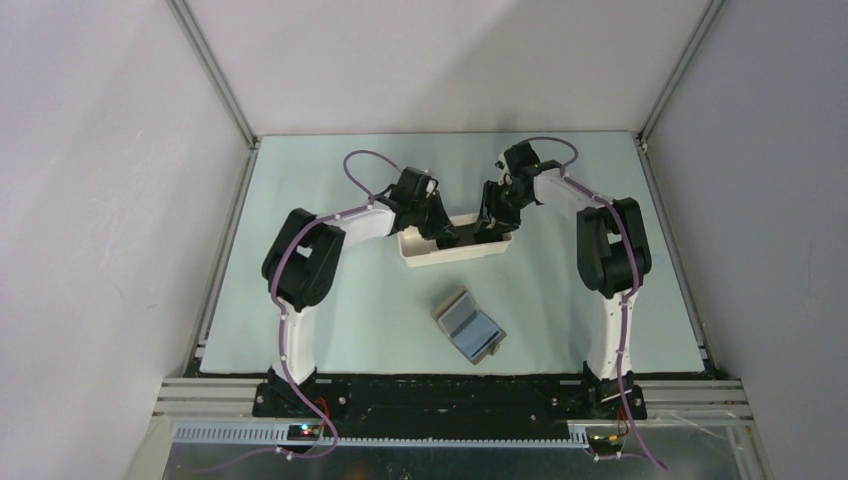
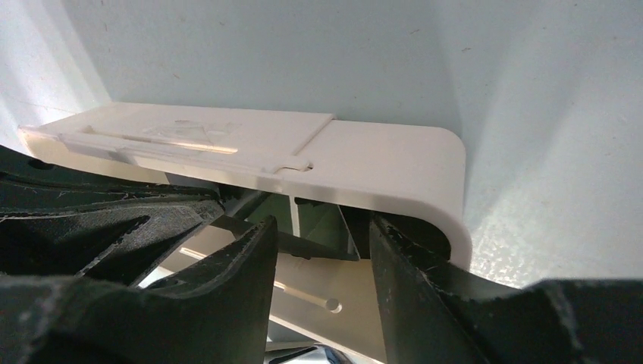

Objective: Put the credit cards into the card holder
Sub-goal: Pick up the credit card from the storage box.

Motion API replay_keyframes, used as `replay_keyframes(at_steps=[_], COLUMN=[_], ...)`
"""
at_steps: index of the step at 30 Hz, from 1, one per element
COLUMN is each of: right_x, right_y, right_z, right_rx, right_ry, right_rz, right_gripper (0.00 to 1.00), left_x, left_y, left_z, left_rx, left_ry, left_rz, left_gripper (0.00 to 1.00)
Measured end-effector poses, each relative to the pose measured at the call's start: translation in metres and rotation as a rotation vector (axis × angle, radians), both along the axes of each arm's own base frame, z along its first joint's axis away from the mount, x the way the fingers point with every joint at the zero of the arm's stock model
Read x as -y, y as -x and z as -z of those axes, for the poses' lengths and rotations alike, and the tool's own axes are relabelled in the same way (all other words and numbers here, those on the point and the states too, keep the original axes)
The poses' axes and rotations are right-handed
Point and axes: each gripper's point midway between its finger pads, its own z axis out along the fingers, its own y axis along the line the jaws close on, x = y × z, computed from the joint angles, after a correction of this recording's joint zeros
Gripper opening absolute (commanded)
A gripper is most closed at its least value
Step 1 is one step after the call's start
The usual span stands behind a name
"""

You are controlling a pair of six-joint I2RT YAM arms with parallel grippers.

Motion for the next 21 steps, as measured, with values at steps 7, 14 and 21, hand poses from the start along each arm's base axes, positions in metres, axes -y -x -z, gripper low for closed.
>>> replay_keyframes(at_steps=[7, 14, 21], right_x=[0.001, -0.002, -0.002], right_y=[-0.001, -0.002, -0.003], right_z=[-0.005, -0.026, -0.033], right_rx=[0.005, 0.037, 0.047], right_ry=[-0.009, -0.051, -0.07], right_rz=[0.008, 0.005, 0.006], right_gripper=[0.48, 0.44, 0.46], left_x=[0.001, 0.003, 0.004], left_y=[-0.001, -0.001, -0.002], left_z=[0.0, 0.0, 0.0], left_rx=[0.002, 0.002, 0.002], left_ry=[0.005, 0.011, 0.013], left_rz=[0.002, 0.007, 0.009], left_gripper=[0.0, 0.0, 0.03])
